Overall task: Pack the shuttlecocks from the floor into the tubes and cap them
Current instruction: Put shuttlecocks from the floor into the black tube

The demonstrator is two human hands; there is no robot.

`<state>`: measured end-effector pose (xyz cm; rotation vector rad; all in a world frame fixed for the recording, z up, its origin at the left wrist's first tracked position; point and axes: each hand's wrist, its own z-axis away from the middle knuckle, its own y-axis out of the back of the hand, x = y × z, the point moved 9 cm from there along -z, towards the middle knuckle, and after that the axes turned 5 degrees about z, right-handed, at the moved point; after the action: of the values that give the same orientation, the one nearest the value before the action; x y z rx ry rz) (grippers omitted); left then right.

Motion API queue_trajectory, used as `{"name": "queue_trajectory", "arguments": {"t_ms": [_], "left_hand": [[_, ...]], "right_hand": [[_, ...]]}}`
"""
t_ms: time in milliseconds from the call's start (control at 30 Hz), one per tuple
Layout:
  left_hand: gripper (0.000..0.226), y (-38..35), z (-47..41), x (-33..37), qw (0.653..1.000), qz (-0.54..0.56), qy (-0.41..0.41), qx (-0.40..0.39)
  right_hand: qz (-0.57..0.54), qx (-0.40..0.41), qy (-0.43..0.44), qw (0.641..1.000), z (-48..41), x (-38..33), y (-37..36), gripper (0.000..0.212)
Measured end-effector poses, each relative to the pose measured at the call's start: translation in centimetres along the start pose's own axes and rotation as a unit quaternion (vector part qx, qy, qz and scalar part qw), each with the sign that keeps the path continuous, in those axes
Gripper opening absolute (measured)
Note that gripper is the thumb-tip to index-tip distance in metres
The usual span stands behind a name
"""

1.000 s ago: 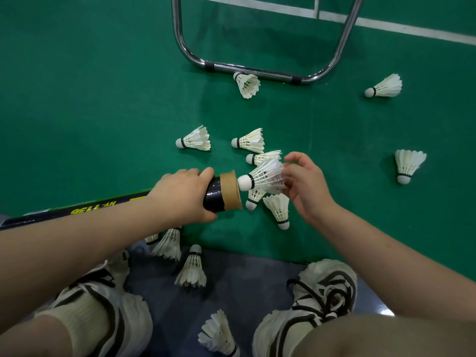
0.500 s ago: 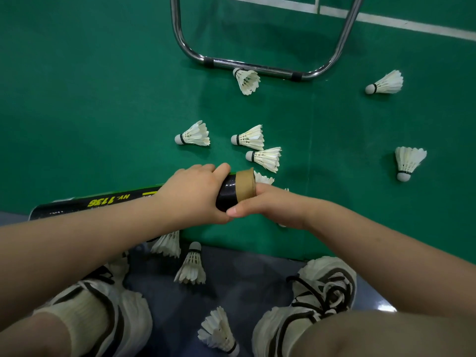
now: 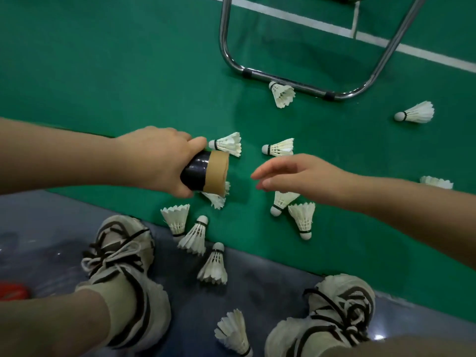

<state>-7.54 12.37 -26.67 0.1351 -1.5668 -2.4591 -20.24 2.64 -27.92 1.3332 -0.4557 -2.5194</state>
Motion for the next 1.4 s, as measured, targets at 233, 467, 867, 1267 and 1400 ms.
{"name": "queue_trajectory", "arguments": {"t_ms": [233, 467, 867, 1267, 1400], "left_hand": [[0.056, -0.8, 1.9, -3.8, 0.997, 0.069, 0.024, 0.000], [0.055, -2.6, 2.2, -4.2, 0.995, 0.100, 0.026, -0.014], [0.057, -6.8, 2.3, -6.8, 0.986, 0.132, 0.073, -0.069], [0.061, -7.1, 0.4, -9.3, 0.979, 0.165, 0.109, -0.057], [0.063, -6.2, 0.0, -8.9, 0.976, 0.183, 0.108, -0.045]], "right_hand": [[0.113, -0.086, -0.045, 0.989, 0.0, -0.8, -3.6, 0.019], [0.212, -0.140, -0.079, 0.964, -0.2, 1.2, -6.0, 0.016], [-0.034, 0.108, -0.281, 0.953, -11.1, 8.6, -8.7, 0.026], [-0.253, 0.394, -0.146, 0.872, -11.6, 4.5, -3.3, 0.029], [-0.247, 0.345, -0.008, 0.905, -11.3, -0.6, -1.6, 0.008]]}}
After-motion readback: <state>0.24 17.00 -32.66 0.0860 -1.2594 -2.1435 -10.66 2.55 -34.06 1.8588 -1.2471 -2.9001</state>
